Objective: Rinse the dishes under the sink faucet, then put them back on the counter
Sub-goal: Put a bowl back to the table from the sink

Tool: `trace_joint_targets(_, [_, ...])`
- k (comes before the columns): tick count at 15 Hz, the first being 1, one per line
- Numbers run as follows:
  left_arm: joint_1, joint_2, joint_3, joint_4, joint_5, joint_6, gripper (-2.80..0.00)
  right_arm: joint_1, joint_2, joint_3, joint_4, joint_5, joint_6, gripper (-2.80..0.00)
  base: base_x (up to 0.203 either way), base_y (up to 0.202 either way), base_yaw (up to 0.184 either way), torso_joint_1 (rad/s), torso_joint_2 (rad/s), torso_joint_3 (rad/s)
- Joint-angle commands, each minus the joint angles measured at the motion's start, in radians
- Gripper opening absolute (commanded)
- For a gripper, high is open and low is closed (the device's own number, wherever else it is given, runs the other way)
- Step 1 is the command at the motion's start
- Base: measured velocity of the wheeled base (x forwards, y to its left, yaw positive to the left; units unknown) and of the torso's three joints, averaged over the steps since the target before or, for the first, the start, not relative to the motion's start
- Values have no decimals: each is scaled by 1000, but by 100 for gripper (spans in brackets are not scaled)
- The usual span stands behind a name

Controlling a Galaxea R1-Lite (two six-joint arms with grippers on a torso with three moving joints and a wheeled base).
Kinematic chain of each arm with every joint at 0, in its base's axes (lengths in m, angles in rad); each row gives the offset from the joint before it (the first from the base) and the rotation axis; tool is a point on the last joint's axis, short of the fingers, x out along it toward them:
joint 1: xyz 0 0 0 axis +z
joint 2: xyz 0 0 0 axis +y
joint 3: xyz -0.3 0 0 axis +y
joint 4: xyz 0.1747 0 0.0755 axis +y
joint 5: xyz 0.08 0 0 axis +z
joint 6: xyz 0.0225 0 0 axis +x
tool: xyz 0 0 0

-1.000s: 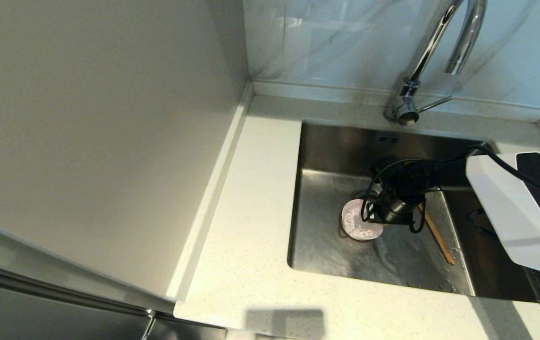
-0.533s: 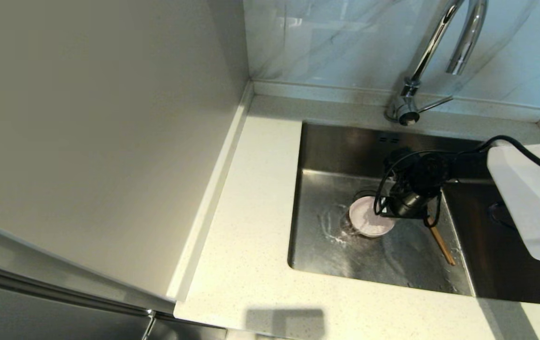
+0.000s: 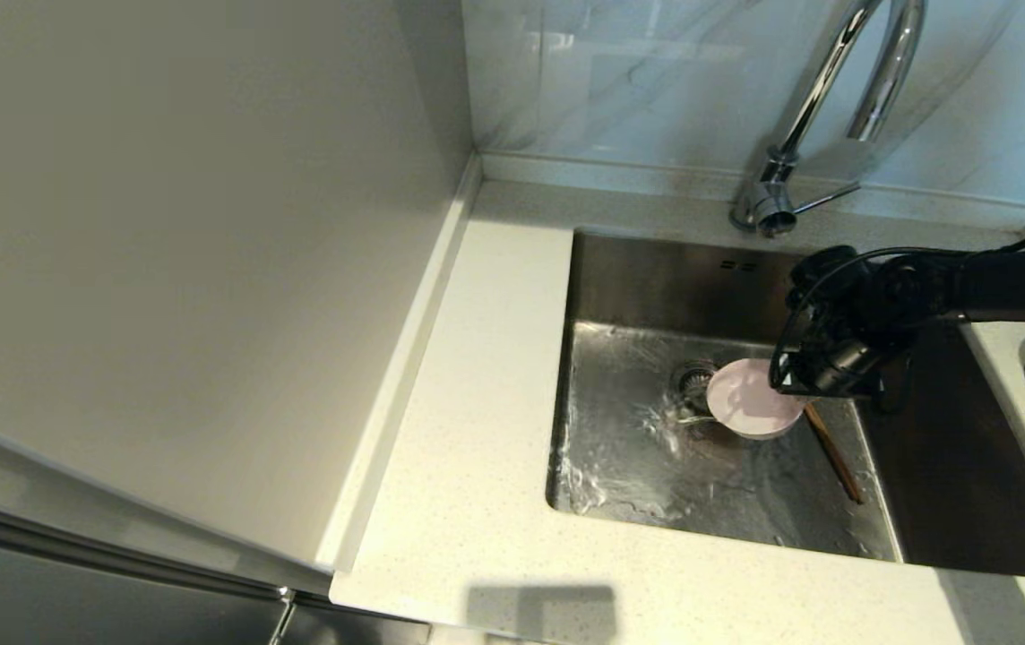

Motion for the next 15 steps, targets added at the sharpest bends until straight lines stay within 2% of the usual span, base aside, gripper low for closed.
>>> trace_joint_targets(1, [0, -3, 0, -1, 0, 0, -280, -25, -57, 7, 2, -5, -12, -280, 0, 0, 0, 0, 0, 0])
trace_joint_targets(7, [0, -3, 0, -1, 0, 0, -280, -95, -156, 50, -3, -57, -148, -280, 0, 0, 0, 0, 0, 0])
trace_joint_targets(13, [0, -3, 0, -1, 0, 0, -280, -142, -277, 74, -10, -91, -239, -280, 0, 0, 0, 0, 0, 0])
trace_joint_targets(15, [0, -3, 0, -1, 0, 0, -280, -148, -314, 76, -15, -108, -246, -280, 0, 0, 0, 0, 0, 0])
